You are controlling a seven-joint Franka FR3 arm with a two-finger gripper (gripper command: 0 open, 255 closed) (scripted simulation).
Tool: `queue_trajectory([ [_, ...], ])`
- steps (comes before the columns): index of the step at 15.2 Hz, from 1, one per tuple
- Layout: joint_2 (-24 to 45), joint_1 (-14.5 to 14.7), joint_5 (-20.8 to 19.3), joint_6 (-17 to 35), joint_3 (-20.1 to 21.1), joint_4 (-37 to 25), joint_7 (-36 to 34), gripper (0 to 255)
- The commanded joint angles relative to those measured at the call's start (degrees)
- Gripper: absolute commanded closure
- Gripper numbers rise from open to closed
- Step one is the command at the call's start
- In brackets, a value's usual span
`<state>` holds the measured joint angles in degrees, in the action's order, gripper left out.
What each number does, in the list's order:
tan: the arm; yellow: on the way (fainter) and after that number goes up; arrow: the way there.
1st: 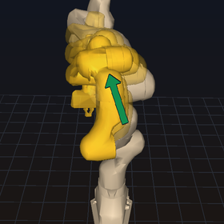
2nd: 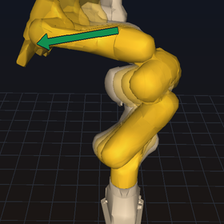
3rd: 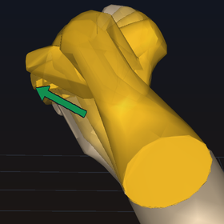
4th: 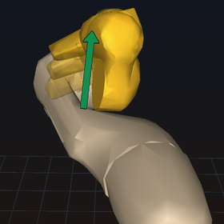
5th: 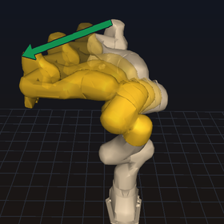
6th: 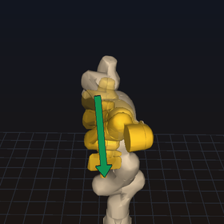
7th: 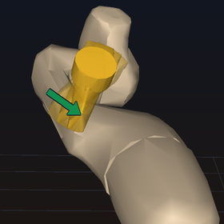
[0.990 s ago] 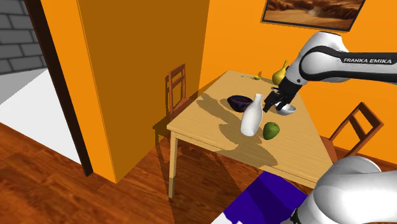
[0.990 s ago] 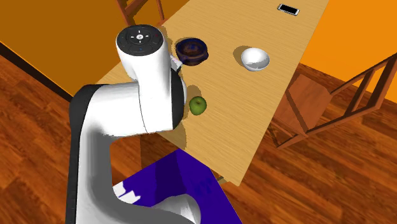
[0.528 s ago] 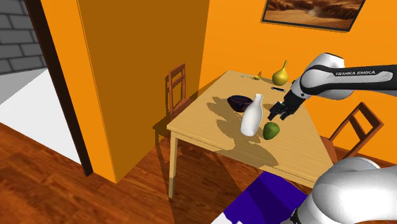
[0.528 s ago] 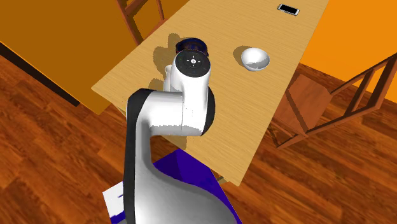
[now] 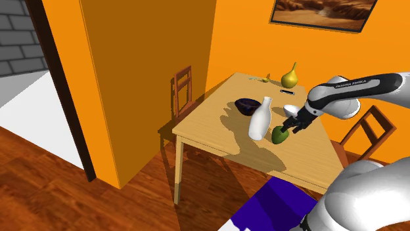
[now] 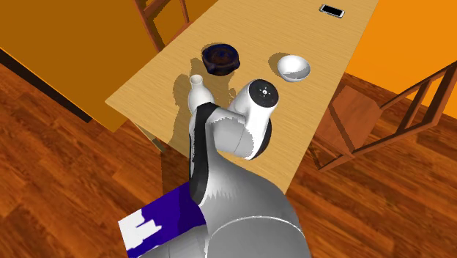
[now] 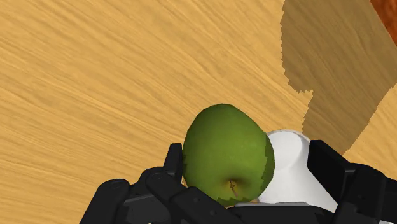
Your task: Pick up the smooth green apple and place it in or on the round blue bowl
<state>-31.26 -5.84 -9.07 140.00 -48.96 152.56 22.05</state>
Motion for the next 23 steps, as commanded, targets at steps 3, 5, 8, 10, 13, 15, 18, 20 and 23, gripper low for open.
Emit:
queue_trajectory([
  [3,3.12,2.74,1.82,4.27,-3.64,0.79,2.11,0],
  [5,4.70,4.46,2.88,6.26,-5.10,1.14,2.90,0],
  [8,6.80,7.07,4.55,8.81,-7.28,1.49,4.13,0],
  [10,6.80,7.07,4.55,8.81,-7.28,1.49,4.13,0],
  [13,6.80,7.07,4.55,8.81,-7.28,1.49,4.12,0],
  [15,6.80,7.07,4.55,8.81,-7.28,1.49,4.13,0],
  [18,6.79,7.05,4.54,8.81,-7.27,1.51,4.12,255],
  [20,6.78,7.04,4.53,8.80,-7.25,1.51,4.11,255],
  [23,6.78,7.03,4.52,8.80,-7.25,1.52,4.11,255],
])
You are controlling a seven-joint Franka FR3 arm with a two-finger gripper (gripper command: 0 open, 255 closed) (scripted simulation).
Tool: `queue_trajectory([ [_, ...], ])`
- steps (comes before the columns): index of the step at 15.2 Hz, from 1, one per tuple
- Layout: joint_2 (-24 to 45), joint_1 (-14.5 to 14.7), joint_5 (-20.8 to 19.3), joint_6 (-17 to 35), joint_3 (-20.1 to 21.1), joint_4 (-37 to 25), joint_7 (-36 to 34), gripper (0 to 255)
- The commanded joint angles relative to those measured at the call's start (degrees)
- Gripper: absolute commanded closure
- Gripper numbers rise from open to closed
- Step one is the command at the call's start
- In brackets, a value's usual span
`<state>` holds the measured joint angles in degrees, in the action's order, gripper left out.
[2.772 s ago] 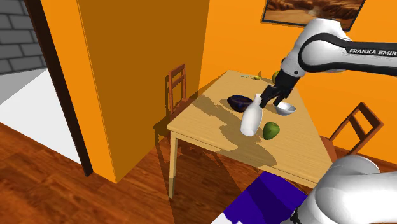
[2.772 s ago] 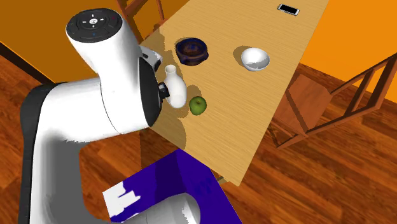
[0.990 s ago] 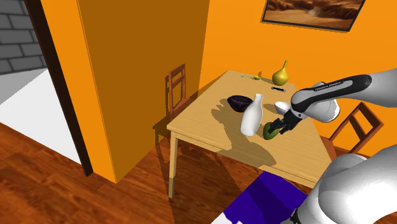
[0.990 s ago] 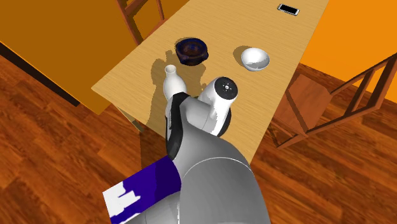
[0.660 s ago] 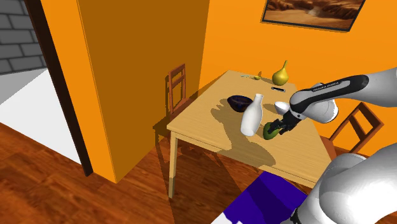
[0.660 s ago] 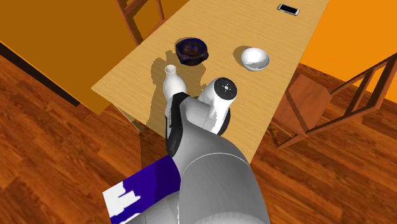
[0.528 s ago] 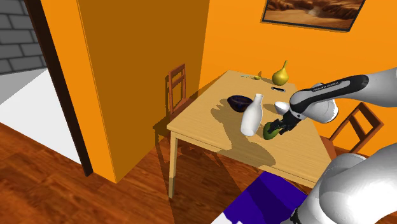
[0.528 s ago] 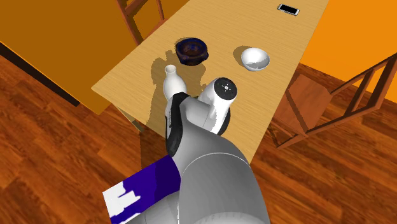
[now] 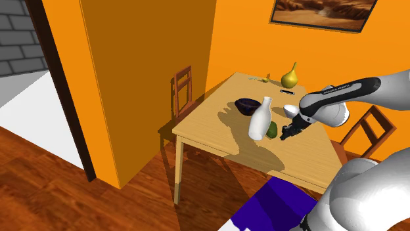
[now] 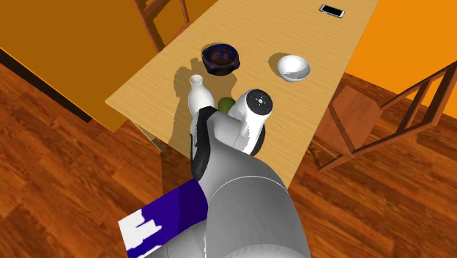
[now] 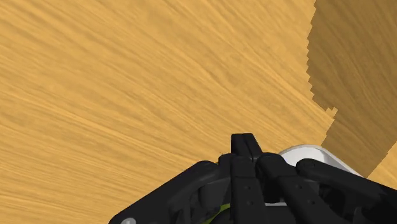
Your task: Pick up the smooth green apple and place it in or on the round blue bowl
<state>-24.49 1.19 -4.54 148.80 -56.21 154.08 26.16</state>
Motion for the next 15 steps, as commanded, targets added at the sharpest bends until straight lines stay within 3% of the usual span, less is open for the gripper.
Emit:
queue_trajectory([
  [1,0.00,0.00,0.00,0.00,0.00,0.00,0.00,255],
  [2,0.00,0.00,0.00,0.00,0.00,0.00,0.00,255],
  [3,0.00,0.00,0.00,0.00,0.00,0.00,0.00,0],
  [6,5.72,-7.28,-4.29,28.93,11.62,8.69,-14.63,0],
  [7,10.48,-15.05,-4.73,38.96,21.57,10.27,-20.49,0],
  [8,11.80,-18.52,-3.73,41.51,25.92,10.59,-21.33,0],
  [11,15.38,-7.75,-3.45,44.05,15.49,9.03,-21.32,0],
  [13,18.06,1.09,-9.10,45.69,5.40,7.69,-26.17,0],
  [14,19.81,5.96,-14.93,46.57,-0.79,6.75,-31.26,0],
  [15,25.40,12.93,-36.63,49.14,-12.39,3.31,-51.18,0],
])
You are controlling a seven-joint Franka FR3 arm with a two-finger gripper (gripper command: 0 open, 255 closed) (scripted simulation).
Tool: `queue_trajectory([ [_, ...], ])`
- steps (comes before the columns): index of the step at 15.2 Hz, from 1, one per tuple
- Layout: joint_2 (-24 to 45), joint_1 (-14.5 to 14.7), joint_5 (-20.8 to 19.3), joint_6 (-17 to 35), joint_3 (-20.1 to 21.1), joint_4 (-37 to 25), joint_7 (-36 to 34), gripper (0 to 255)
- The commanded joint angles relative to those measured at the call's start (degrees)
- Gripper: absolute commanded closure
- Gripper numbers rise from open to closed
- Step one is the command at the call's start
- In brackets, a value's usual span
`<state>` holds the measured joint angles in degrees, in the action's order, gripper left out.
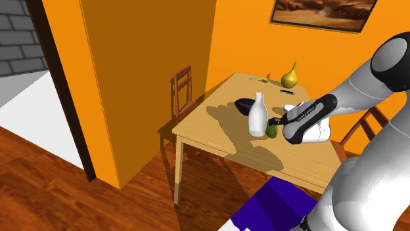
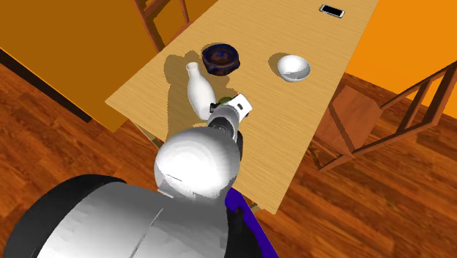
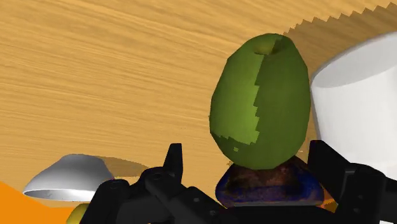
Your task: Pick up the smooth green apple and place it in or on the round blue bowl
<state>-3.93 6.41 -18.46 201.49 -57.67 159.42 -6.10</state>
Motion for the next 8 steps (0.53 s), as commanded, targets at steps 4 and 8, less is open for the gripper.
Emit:
queue_trajectory([
  [4,4.59,3.96,-21.66,-3.66,-6.98,-1.87,-17.93,0],
  [8,4.59,4.00,-21.66,-3.66,-7.02,-1.87,-17.93,0],
])
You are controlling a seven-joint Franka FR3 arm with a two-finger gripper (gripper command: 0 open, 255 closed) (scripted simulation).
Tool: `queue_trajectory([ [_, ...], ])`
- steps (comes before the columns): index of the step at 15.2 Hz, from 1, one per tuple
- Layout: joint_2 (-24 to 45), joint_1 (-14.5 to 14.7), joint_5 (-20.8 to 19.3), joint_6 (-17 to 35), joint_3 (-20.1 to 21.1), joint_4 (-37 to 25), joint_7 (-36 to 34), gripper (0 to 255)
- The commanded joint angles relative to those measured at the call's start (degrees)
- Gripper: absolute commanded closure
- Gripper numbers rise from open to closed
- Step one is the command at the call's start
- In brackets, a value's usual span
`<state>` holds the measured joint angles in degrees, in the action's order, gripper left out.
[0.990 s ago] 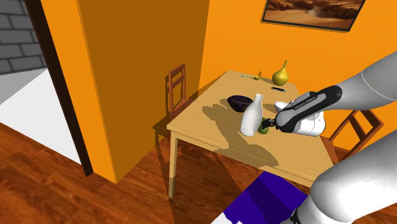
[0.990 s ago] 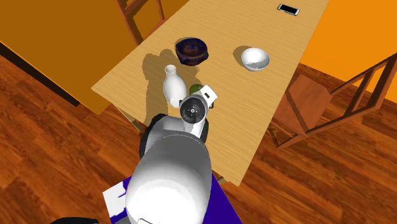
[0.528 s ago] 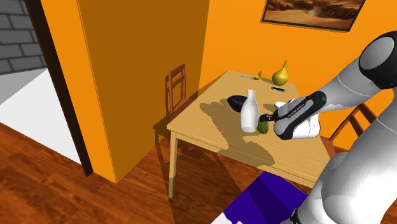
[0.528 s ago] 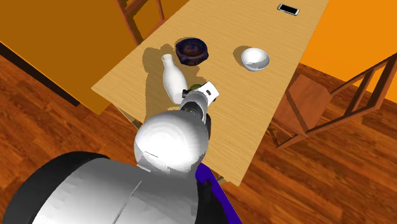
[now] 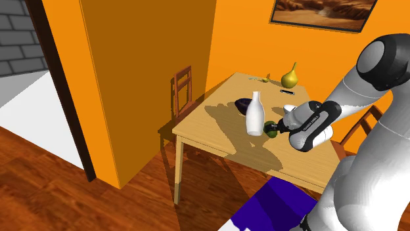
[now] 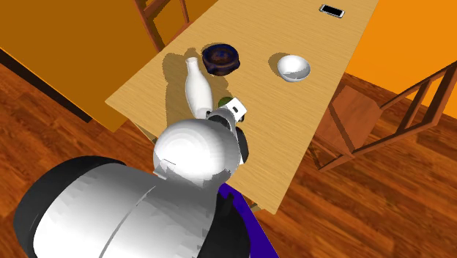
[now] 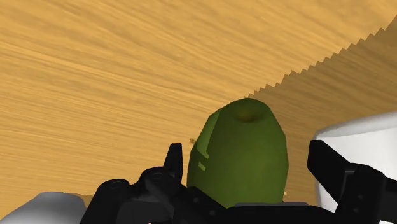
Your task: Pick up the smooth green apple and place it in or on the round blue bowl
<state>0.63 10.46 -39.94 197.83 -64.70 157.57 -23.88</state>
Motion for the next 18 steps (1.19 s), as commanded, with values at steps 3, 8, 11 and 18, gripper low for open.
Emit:
queue_trajectory([
  [3,0.01,-0.02,-0.10,-0.02,0.01,-0.01,-0.07,255],
  [8,-0.07,0.07,0.16,-0.09,-0.01,0.02,0.16,255],
  [11,-3.24,-0.33,10.86,-2.03,2.69,1.49,10.19,255],
  [18,-11.43,-23.60,22.68,-10.06,29.09,2.30,20.69,255],
])
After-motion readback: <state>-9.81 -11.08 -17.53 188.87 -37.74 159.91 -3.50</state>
